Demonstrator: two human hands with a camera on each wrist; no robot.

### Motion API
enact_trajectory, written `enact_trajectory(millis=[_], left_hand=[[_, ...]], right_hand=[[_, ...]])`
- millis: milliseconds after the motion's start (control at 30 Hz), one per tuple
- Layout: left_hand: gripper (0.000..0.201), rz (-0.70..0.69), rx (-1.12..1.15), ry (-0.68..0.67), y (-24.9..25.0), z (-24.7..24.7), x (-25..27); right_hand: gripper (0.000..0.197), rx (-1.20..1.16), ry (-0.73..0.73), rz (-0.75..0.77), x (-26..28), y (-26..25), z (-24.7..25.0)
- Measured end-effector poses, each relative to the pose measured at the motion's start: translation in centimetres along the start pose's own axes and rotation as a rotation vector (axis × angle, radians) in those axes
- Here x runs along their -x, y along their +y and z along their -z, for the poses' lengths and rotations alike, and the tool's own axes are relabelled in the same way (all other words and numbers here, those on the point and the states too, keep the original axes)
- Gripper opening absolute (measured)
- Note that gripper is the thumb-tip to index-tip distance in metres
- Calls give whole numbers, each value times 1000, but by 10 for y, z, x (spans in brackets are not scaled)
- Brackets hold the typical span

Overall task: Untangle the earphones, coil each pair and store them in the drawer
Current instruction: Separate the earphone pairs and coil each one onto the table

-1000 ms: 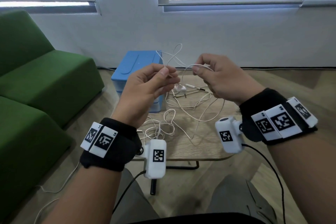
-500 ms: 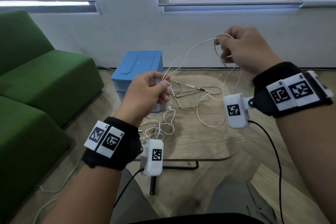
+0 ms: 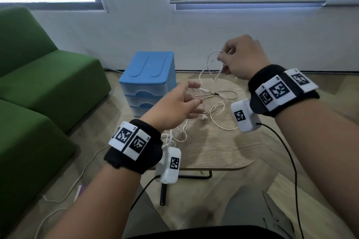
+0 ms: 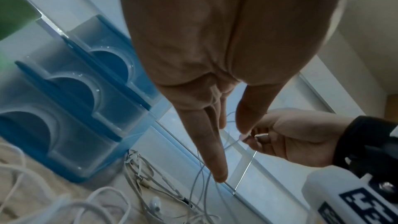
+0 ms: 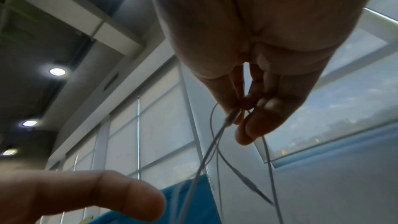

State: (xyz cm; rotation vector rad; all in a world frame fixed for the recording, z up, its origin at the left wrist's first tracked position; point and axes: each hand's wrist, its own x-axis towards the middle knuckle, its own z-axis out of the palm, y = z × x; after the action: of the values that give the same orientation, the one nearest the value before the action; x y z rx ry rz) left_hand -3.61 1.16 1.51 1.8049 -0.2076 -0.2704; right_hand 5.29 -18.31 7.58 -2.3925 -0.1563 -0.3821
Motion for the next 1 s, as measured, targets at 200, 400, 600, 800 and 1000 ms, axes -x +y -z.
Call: enact_trajectory(millis=[200, 400, 600, 800, 1000], left_hand=[[31, -6, -191, 23, -5, 23, 17], [21, 77, -416, 91, -18, 68, 44], [24, 170, -562, 39, -38, 72, 48], [26, 206, -580, -20, -43, 55, 34], [25, 222, -585, 37, -40, 48, 25]], right_hand=[[12, 62, -10, -58, 6, 23, -25], [23, -44, -117, -256, 8, 56, -52], [17, 248, -331, -273, 14, 67, -66], [43, 334, -209, -179, 21, 50, -58], [19, 60, -481, 129, 72, -4, -56]])
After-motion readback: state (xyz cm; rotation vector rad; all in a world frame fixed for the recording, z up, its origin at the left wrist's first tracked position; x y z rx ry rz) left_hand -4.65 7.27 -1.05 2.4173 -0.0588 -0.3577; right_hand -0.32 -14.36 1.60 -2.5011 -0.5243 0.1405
